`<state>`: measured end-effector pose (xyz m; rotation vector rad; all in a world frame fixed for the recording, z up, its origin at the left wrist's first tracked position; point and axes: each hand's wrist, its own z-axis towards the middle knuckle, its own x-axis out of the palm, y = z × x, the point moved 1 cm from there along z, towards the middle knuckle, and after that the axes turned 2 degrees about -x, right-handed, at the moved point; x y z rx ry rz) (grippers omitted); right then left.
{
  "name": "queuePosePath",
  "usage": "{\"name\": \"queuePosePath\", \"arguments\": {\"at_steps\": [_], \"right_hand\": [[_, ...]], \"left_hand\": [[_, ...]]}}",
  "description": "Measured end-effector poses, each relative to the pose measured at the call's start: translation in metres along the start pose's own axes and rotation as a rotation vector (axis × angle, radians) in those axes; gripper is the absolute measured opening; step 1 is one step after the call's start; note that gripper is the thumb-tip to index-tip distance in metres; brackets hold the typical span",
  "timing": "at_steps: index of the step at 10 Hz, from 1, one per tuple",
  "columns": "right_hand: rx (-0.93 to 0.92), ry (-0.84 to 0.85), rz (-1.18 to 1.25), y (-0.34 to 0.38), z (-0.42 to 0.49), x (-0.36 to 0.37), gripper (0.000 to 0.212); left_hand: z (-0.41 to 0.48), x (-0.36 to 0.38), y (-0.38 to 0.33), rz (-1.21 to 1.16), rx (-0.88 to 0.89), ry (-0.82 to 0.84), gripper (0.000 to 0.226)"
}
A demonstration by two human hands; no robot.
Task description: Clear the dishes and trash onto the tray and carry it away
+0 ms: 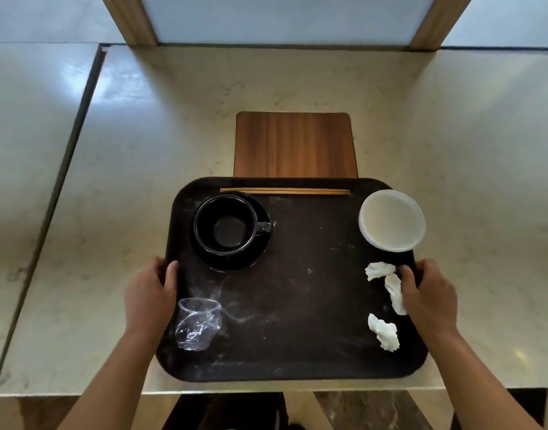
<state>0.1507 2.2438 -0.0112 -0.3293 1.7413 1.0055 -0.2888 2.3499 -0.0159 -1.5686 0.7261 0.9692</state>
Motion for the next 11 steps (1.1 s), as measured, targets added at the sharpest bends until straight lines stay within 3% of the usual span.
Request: {"name": "queuePosePath", "arguments": {"at_steps": [5,7,8,9,10,11], "right_hand": [[-0.021,-0.033,-0.100,0.000,0.010,0.015,0.019],[-0.043,0.045,-0.077,0.000,0.014,0.007,0.022],[-0.022,0.145,-0.034,0.000,0.019,0.001,0.021],[0.014,0.236,0.031,-0.004,0.017,-0.008,0.006],[0.044,0.198,0.153,-0.016,-0.008,-0.020,0.015],[0.202,0.133,0.306,-0.043,-0.058,-0.027,0.015]], "left_hand": [[0.017,0.012,-0.001,0.088,0.062,-0.007,0.019],[0.020,0.009,-0.003,0.106,0.059,0.053,0.023],[0.024,0.005,0.000,0.050,0.032,0.145,0.019],[0.016,-0.005,0.005,-0.136,-0.078,0.230,0.006],[-0.020,-0.019,0.026,-0.364,-0.210,0.183,0.021],[-0.079,-0.034,0.049,-0.444,-0.275,0.131,0.024]]}}
